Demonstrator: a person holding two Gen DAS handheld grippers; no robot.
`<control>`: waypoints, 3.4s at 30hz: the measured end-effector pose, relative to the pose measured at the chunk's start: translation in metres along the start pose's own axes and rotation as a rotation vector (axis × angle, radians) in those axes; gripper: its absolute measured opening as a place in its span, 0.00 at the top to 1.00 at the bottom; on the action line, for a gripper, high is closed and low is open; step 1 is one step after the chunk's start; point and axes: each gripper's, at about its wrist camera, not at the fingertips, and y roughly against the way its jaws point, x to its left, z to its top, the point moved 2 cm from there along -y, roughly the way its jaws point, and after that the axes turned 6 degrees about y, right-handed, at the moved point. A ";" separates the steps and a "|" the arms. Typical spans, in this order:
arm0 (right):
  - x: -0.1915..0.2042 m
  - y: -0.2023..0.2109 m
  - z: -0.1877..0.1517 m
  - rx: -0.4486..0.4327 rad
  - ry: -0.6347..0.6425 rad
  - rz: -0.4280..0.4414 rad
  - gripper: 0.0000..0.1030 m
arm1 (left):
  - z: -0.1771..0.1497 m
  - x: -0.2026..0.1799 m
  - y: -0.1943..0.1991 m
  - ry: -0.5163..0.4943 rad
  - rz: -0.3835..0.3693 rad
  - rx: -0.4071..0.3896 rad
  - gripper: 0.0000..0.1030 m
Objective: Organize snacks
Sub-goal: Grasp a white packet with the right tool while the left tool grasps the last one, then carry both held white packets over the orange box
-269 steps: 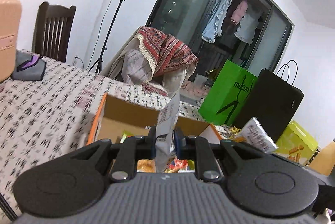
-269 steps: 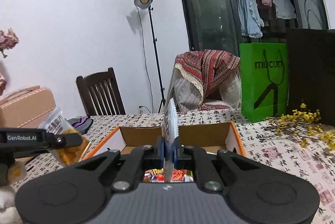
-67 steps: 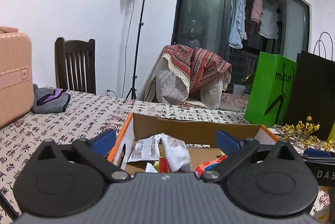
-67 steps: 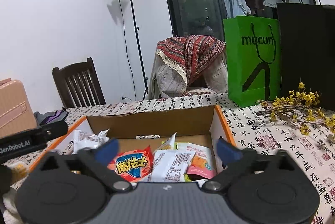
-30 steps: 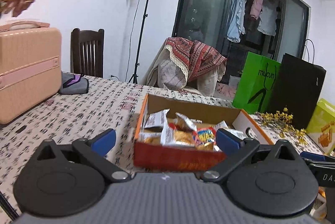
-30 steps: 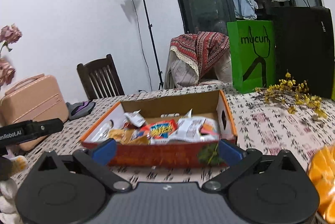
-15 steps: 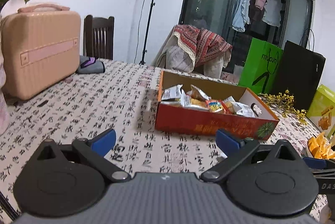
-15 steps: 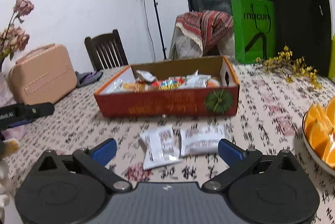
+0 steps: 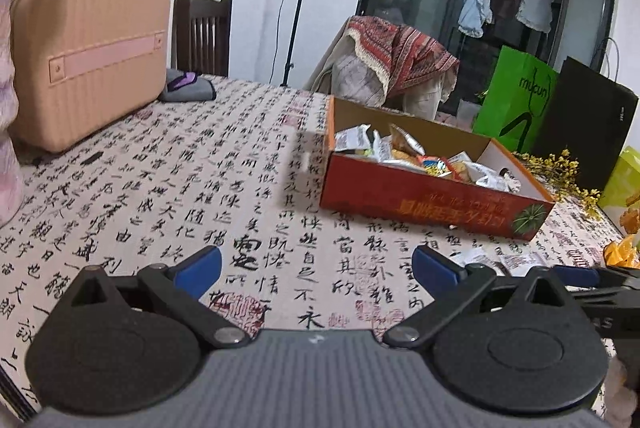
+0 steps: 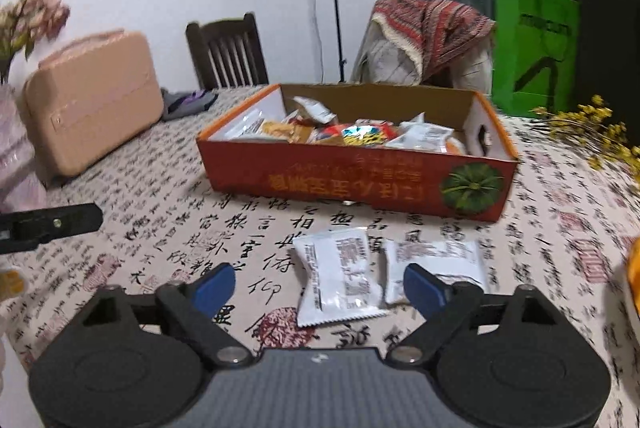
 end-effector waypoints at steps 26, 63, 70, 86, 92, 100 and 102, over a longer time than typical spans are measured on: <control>-0.031 -0.005 -0.001 -0.062 -0.045 0.018 0.62 | 0.003 -0.017 -0.050 0.006 0.009 0.086 0.00; -0.166 0.042 -0.029 -0.333 -0.206 -0.176 0.62 | -0.039 -0.231 -0.141 -0.180 -0.072 0.297 0.00; -0.173 0.047 -0.032 -0.369 -0.235 -0.174 0.62 | -0.048 -0.245 -0.148 -0.159 -0.041 0.292 0.00; -0.171 0.046 -0.036 -0.367 -0.236 -0.170 0.62 | -0.063 -0.250 -0.141 -0.252 -0.021 0.258 0.29; -0.168 0.045 -0.036 -0.362 -0.219 -0.165 0.62 | -0.060 -0.241 -0.137 -0.229 -0.051 0.250 0.38; -0.161 0.039 -0.035 -0.336 -0.179 -0.156 0.62 | -0.052 -0.225 -0.130 -0.214 -0.059 0.242 0.39; -0.159 0.037 -0.035 -0.329 -0.168 -0.156 0.62 | -0.048 -0.220 -0.127 -0.208 -0.060 0.234 0.39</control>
